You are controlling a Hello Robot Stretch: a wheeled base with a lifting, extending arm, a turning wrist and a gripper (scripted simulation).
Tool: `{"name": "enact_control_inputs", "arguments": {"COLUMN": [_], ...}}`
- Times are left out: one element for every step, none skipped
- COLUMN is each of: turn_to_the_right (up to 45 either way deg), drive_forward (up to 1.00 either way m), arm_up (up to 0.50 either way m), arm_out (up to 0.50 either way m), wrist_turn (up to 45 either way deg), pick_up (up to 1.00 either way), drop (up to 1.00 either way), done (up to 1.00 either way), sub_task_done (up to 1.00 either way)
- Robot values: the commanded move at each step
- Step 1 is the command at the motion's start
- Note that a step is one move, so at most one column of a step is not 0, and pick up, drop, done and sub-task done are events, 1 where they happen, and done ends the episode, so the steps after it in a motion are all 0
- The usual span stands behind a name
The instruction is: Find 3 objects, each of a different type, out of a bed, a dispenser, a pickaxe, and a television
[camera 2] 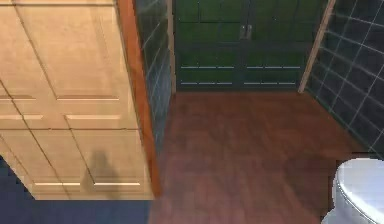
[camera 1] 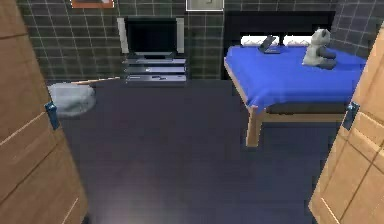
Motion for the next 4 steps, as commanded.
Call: {"name": "enact_control_inputs", "arguments": {"turn_to_the_right": [-45.0, -45.0, -45.0, -30.0], "drive_forward": [0.00, 0.00, 0.00, 0.00], "arm_up": [0.00, 0.00, 0.00, 0.00], "arm_out": [0.00, 0.00, 0.00, 0.00], "wrist_turn": [0.0, 0.0, 0.0, 0.0], "pick_up": [0.00, 0.00, 0.00, 0.00], "drop": [0.00, 0.00, 0.00, 0.00], "done": [0.00, 0.00, 0.00, 0.00], "sub_task_done": [0.00, 0.00, 0.00, 0.00]}}
